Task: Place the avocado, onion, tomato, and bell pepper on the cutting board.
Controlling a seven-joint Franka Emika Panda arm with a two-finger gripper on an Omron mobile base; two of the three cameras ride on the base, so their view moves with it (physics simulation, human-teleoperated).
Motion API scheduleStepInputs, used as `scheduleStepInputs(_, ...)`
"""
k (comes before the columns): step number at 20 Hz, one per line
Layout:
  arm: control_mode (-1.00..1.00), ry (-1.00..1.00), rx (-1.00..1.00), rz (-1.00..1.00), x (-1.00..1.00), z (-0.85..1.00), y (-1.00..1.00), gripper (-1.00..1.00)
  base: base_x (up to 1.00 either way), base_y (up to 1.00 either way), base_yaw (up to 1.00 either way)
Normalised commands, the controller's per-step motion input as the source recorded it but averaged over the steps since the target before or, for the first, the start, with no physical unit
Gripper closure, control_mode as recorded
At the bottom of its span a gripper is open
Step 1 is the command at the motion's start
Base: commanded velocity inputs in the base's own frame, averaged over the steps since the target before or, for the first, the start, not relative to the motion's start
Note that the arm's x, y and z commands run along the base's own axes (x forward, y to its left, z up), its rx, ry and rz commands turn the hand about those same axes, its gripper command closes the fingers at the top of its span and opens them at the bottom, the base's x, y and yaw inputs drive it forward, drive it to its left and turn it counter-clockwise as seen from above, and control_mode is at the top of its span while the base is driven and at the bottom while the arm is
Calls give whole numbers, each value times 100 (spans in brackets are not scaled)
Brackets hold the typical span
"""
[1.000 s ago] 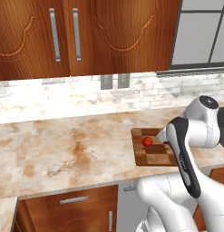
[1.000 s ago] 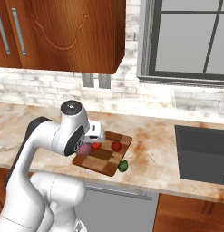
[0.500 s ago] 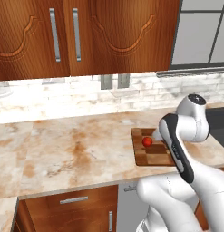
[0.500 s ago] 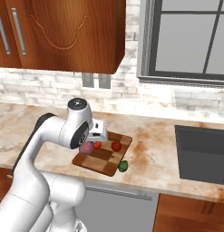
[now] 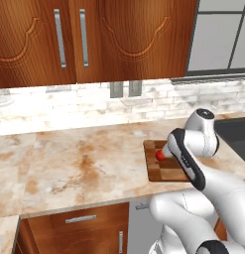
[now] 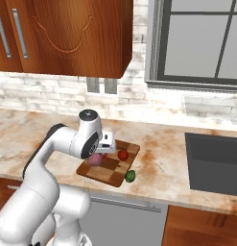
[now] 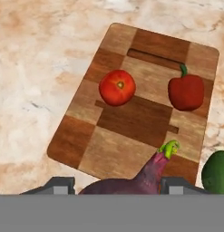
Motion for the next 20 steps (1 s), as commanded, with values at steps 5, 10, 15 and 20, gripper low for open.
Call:
scheduleStepInputs(5,-100,0,0,0,26,-35,0,100,0,0,0)
scheduleStepInputs(10,-100,0,0,0,18,-24,0,100,0,0,0)
scheduleStepInputs(15,-100,0,0,0,10,-16,0,100,0,0,0)
scheduleStepInputs(20,-100,0,0,0,16,-20,0,100,0,0,0)
